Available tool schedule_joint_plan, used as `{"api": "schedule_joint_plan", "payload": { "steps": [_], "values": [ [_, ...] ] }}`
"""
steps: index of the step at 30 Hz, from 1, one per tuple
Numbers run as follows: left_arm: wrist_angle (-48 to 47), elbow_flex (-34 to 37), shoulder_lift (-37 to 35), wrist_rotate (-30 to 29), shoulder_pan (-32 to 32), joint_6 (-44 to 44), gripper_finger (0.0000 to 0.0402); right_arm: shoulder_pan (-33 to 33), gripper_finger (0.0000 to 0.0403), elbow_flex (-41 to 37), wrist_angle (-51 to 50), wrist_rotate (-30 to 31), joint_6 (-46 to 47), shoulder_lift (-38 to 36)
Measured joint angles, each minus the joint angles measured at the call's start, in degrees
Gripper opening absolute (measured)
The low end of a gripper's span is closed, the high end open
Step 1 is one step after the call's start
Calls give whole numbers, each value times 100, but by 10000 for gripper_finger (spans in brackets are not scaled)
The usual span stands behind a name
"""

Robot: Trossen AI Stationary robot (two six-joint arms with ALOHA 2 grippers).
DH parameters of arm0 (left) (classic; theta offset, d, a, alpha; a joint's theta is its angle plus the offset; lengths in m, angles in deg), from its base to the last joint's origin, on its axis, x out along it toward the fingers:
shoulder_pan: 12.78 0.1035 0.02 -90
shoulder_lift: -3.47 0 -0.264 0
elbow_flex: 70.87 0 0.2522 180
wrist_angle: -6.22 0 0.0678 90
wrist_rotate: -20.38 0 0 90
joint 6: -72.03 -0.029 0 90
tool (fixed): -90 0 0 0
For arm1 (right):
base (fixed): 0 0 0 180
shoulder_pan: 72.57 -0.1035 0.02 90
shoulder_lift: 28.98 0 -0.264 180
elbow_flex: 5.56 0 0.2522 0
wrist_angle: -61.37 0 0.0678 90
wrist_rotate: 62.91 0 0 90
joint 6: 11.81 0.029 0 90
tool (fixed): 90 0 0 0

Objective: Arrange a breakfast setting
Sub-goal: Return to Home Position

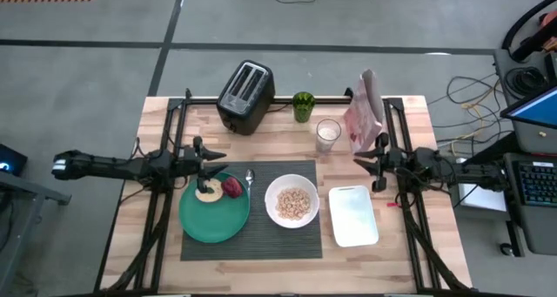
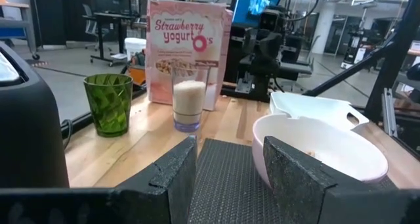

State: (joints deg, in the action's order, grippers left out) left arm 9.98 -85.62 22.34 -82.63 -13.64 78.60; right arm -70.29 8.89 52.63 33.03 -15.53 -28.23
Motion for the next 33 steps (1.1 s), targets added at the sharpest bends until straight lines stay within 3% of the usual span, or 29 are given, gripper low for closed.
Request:
{"api": "schedule_joint_plan", "payload": {
  "steps": [4,33],
  "values": [
    [3,0,39,5,0,12,160,2,82,0,-48,314,-38,51],
    [2,-4,92,8,0,-5,160,2,82,-2,-48,316,-77,55]
  ]
}}
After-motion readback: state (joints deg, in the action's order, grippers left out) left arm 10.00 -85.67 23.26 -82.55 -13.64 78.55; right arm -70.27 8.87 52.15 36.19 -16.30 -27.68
